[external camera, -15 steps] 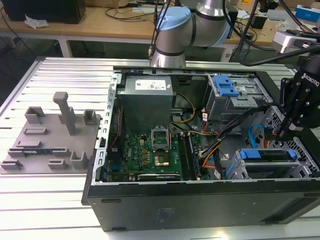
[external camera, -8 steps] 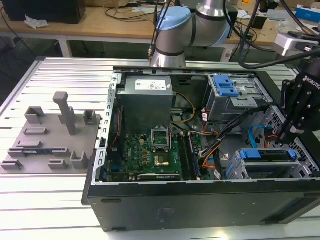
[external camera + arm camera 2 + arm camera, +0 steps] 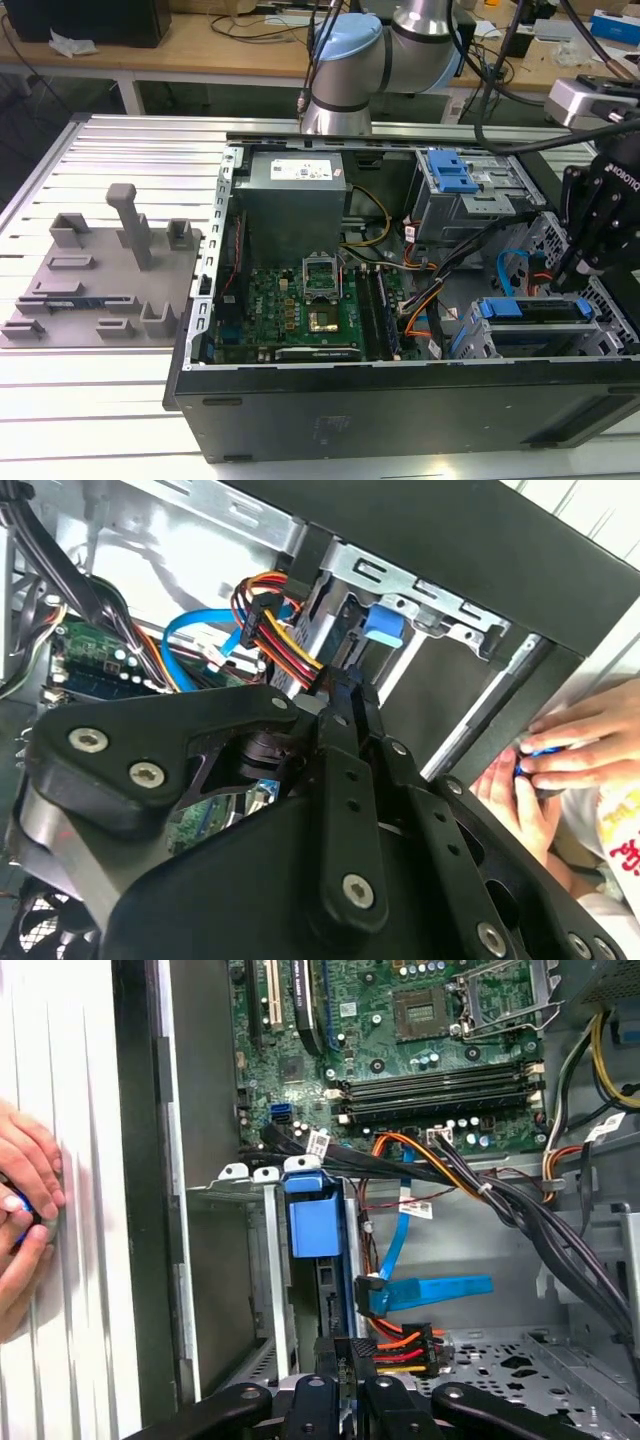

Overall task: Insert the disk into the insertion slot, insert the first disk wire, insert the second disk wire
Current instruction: 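Insert the first disk wire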

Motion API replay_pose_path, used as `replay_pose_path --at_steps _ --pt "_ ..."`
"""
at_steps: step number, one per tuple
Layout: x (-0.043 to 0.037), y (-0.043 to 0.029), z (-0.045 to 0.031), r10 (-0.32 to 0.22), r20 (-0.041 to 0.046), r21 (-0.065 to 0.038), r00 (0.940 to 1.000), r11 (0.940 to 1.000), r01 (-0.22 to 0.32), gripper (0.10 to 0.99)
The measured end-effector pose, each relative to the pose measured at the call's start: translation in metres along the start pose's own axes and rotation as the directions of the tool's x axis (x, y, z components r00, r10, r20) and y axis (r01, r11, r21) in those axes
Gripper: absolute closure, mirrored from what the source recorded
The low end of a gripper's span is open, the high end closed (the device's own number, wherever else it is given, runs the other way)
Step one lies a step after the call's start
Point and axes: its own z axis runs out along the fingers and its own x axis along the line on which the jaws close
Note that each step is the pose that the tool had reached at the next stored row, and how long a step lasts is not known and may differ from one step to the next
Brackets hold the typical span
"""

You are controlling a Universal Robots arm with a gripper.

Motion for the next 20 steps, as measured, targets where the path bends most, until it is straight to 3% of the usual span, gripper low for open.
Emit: replay_pose_path --at_steps 3,7,20 --pt "0.0003 0.0000 0.0004 -0.004 0.0142 0.000 0.9999 1.0000 0.004 0.922" --pt "0.0004 -0.0024 0.0005 -0.049 0.0118 0.008 0.9987 0.9988 0.049 0.922" --pt "0.0029 -0.0017 0.0027 -0.051 0.0118 0.008 0.9986 0.9987 0.051 0.922"
